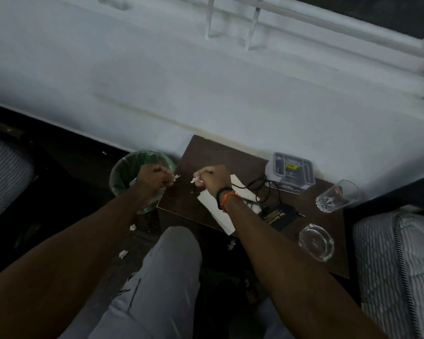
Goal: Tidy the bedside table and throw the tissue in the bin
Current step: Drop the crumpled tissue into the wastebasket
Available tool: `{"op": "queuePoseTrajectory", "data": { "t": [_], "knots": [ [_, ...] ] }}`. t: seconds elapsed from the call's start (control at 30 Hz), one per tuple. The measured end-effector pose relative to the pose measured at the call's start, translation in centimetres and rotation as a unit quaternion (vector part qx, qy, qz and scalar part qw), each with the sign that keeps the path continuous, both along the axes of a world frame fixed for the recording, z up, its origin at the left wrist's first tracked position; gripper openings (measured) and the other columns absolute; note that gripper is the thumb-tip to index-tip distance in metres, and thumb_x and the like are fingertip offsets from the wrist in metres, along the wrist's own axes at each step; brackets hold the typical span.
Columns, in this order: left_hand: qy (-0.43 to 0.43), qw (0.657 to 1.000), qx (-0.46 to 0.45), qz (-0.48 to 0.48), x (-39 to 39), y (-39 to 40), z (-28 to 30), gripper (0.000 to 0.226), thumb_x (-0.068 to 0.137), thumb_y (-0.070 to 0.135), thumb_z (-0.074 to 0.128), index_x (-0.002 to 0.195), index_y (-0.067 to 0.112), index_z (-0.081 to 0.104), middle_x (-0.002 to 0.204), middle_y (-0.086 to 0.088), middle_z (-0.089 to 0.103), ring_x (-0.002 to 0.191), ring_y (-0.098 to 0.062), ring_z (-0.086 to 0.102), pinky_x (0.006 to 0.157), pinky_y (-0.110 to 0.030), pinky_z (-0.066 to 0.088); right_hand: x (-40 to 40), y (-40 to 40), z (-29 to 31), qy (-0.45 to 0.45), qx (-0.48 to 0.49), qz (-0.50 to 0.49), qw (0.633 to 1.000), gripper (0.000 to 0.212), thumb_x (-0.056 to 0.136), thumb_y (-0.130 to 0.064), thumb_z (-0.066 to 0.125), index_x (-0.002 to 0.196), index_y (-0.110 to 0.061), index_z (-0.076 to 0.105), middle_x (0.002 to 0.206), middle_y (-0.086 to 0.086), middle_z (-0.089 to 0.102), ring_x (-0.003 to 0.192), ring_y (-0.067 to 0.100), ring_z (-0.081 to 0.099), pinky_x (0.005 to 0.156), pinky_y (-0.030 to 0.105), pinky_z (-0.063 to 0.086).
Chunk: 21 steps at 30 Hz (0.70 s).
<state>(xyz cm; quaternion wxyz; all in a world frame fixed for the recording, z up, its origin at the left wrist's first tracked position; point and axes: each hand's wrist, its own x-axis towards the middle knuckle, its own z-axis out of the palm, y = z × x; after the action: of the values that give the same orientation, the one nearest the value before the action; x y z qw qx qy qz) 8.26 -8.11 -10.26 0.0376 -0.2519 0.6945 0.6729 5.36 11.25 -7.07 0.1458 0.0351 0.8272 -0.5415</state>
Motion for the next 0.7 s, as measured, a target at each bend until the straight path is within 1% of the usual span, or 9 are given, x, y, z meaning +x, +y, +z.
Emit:
{"op": "queuePoseTrajectory", "data": {
  "t": [0.1,0.2,0.27,0.33,0.4,0.47,0.53,0.6,0.7],
  "knots": [
    [-0.008,1.000,-0.014,0.014,0.3,-2.6,-1.3,0.018,0.072,-0.010,0.076,0.066,0.006,0.069,0.057,-0.007,0.068,0.060,-0.023,0.063,0.064,-0.032,0.057,-0.8,-3.3,-1.3,-0.023,-0.004,0.010,1.000,0.024,0.083,0.003,0.057,0.075,-0.006,0.078,0.079,0.011,0.076,0.071,0.021,0.074,0.074,0.036,0.063],
    [-0.025,0.999,-0.013,0.045,0.6,-5.2,-2.2,0.020,0.075,-0.012,0.074,0.067,0.004,0.065,0.047,0.004,0.065,0.047,-0.008,0.061,0.051,-0.020,0.055,-2.1,-6.8,-2.9,-0.033,-0.008,0.044,0.998,0.012,0.083,0.004,0.066,0.081,-0.002,0.077,0.084,0.014,0.075,0.083,0.027,0.074,0.080,0.044,0.062],
    [-0.028,0.997,-0.032,0.063,0.4,-6.7,-2.9,0.013,0.075,-0.010,0.075,0.072,-0.001,0.067,0.045,0.007,0.063,0.041,0.001,0.058,0.049,-0.017,0.052,-2.8,-8.7,-3.7,-0.017,0.020,0.072,0.997,0.008,0.084,0.002,0.069,0.085,0.000,0.076,0.088,0.014,0.075,0.087,0.026,0.073,0.082,0.044,0.061],
    [-0.031,0.995,-0.057,0.076,0.1,-8.1,-3.6,0.010,0.077,-0.007,0.076,0.081,-0.002,0.068,0.044,0.008,0.060,0.035,0.004,0.052,0.044,-0.011,0.046,-3.5,-10.6,-4.3,0.012,0.062,0.100,0.993,0.007,0.086,-0.002,0.069,0.085,-0.001,0.077,0.089,0.014,0.076,0.086,0.023,0.073,0.080,0.040,0.062],
    [-0.039,0.993,-0.076,0.076,-0.4,-9.1,-4.1,0.011,0.079,-0.005,0.075,0.086,-0.001,0.067,0.054,0.002,0.061,0.036,0.004,0.051,0.039,-0.007,0.040,-4.3,-12.2,-4.8,0.033,0.096,0.121,0.987,0.011,0.088,-0.004,0.067,0.083,-0.001,0.077,0.090,0.014,0.076,0.085,0.022,0.072,0.079,0.038,0.062],
    [-0.056,0.991,-0.096,0.075,-1.1,-10.5,-5.4,0.012,0.078,0.000,0.078,0.086,0.000,0.070,0.069,-0.007,0.064,0.047,0.000,0.055,0.045,-0.011,0.048,-5.3,-13.6,-5.3,0.054,0.137,0.149,0.978,0.017,0.089,-0.005,0.065,0.079,-0.001,0.077,0.088,0.014,0.076,0.084,0.024,0.071,0.078,0.039,0.061],
    [-0.073,0.987,-0.115,0.089,-1.5,-12.0,-7.1,0.012,0.072,0.008,0.085,0.074,0.007,0.073,0.074,-0.009,0.069,0.062,-0.017,0.065,0.065,-0.029,0.062,-6.1,-15.0,-6.0,0.073,0.185,0.184,0.963,0.018,0.089,-0.005,0.063,0.079,-0.002,0.078,0.085,0.013,0.076,0.080,0.023,0.070,0.076,0.038,0.060],
    [-0.091,0.983,-0.128,0.099,-2.1,-13.3,-8.7,0.017,0.068,0.013,0.088,0.063,0.017,0.072,0.071,-0.007,0.071,0.072,-0.025,0.071,0.074,-0.045,0.062,-7.0,-16.3,-6.4,0.088,0.226,0.207,0.948,0.019,0.090,-0.008,0.063,0.081,-0.007,0.079,0.085,0.010,0.077,0.079,0.023,0.070,0.075,0.038,0.060],
    [-0.094,0.981,-0.136,0.101,-2.9,-13.9,-8.9,0.015,0.069,0.012,0.086,0.068,0.017,0.072,0.074,-0.006,0.071,0.073,-0.018,0.067,0.079,-0.039,0.061,-8.2,-17.6,-6.9,0.104,0.267,0.243,0.927,0.015,0.091,-0.014,0.064,0.090,-0.013,0.079,0.093,0.007,0.077,0.087,0.024,0.069,0.081,0.033,0.058]
  ]
}}
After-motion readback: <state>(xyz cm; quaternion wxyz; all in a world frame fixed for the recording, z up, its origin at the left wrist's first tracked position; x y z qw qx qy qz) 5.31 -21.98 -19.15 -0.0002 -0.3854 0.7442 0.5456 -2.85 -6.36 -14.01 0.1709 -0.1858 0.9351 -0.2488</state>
